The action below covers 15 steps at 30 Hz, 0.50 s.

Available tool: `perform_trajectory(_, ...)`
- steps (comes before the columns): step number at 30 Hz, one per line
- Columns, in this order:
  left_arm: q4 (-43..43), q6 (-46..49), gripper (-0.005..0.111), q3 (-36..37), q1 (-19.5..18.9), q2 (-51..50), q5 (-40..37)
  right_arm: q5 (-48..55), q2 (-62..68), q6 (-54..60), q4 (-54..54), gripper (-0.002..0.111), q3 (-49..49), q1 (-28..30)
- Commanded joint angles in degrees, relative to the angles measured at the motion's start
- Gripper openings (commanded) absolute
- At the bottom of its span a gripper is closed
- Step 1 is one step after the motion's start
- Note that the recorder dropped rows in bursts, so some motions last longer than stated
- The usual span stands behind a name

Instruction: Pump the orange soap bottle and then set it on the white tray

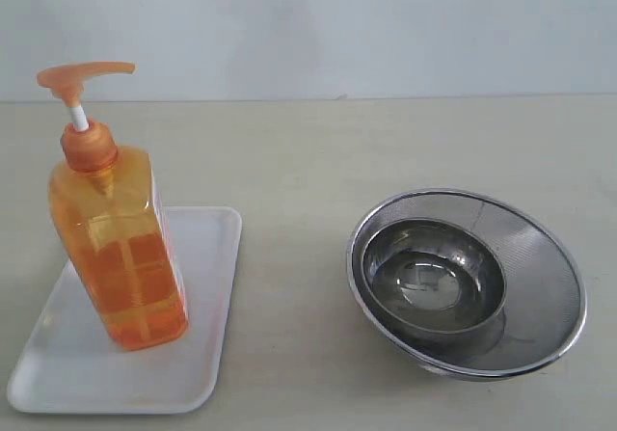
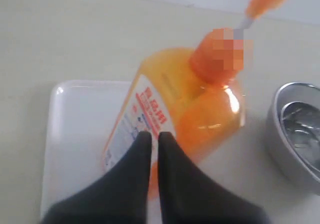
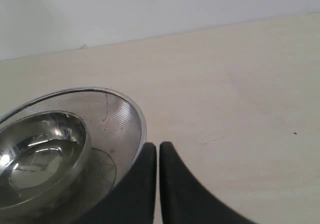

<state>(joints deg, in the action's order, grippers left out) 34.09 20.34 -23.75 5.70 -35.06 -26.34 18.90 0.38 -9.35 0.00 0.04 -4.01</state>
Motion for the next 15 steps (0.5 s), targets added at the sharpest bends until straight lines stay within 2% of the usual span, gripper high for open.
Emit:
perform_trajectory(1, 9.43, 9.10, 0.005, 0.28, 0.21, 6.07, -3.12, -0.43, -0.38, 0.20, -0.59, 0.000, -0.04, 0.39)
perform_trajectory(3, 11.35, 11.20, 0.011, 0.28, 0.21, 7.29, -3.12, -0.43, -0.38, 0.20, -0.59, 0.000, -0.04, 0.39)
perform_trajectory(5, 12.39, 11.20, 0.021, 0.28, 0.21, 7.27, -3.27, -0.43, -0.38, 0.20, -0.59, 0.000, -0.04, 0.39)
perform_trajectory(10, 20.07, 13.89, 0.064, 1.80, 0.21, 5.70, 0.23, -0.43, -0.38, 0.20, -0.59, 0.000, -0.04, 0.39)
perform_trajectory(11, 20.87, 14.79, 0.069, 2.09, 0.21, 5.08, 0.65, -0.43, -0.38, 0.20, -0.59, 0.000, -0.04, 0.39)
perform_trajectory(13, 22.95, 17.97, 0.077, 2.44, 0.21, 3.44, 0.58, -0.43, -0.38, 0.20, -0.59, 0.000, -0.04, 0.39)
perform_trajectory(15, 25.49, 22.76, 0.079, 2.44, 0.21, 1.81, 0.39, -0.43, -0.38, 0.20, -0.59, 0.000, -0.04, 0.39)
